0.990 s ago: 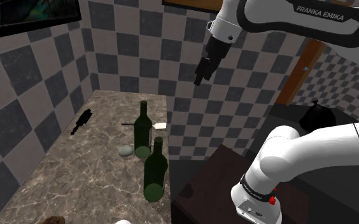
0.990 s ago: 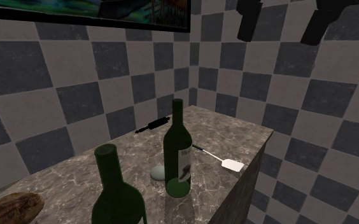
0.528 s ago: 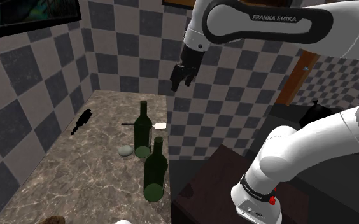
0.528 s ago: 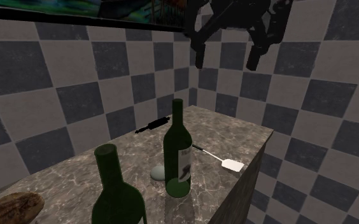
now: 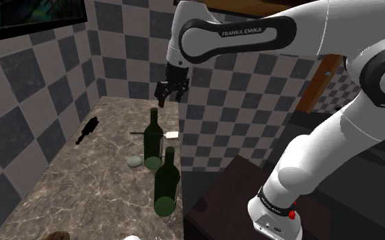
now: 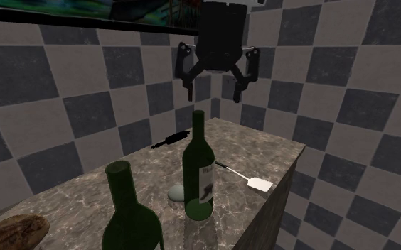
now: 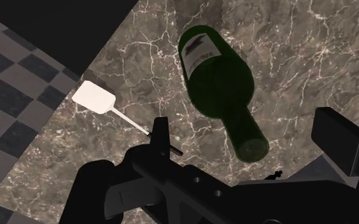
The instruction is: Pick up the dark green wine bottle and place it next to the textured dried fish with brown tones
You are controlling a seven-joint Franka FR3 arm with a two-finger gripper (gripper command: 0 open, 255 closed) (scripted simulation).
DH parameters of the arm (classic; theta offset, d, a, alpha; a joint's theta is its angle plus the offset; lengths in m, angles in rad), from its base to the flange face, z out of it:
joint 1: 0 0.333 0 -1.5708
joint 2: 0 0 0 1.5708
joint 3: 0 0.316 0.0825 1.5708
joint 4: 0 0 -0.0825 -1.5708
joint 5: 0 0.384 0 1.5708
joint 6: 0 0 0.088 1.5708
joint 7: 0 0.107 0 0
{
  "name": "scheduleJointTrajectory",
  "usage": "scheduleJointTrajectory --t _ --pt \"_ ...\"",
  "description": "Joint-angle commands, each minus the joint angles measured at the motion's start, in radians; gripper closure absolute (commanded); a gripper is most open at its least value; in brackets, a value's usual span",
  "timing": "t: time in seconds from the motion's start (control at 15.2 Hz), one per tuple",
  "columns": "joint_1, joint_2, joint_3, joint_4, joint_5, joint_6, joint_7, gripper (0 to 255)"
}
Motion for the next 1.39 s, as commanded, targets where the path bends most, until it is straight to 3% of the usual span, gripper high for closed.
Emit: scheduleJointTrajectory --t 0.0,0.2,0.73,1.25,1.32 --pt "-0.004 0.08 0.016 0.04 -0.015 0.031 0.034 0" --pt "-0.002 0.2 0.039 0.114 -0.045 0.062 0.094 0" --pt "0.001 0.243 0.044 0.057 -0.056 0.16 0.103 0" --pt "0.001 0.243 0.044 0.057 -0.056 0.16 0.103 0" --pt "0.001 0.243 0.044 0.057 -0.056 0.16 0.103 255"
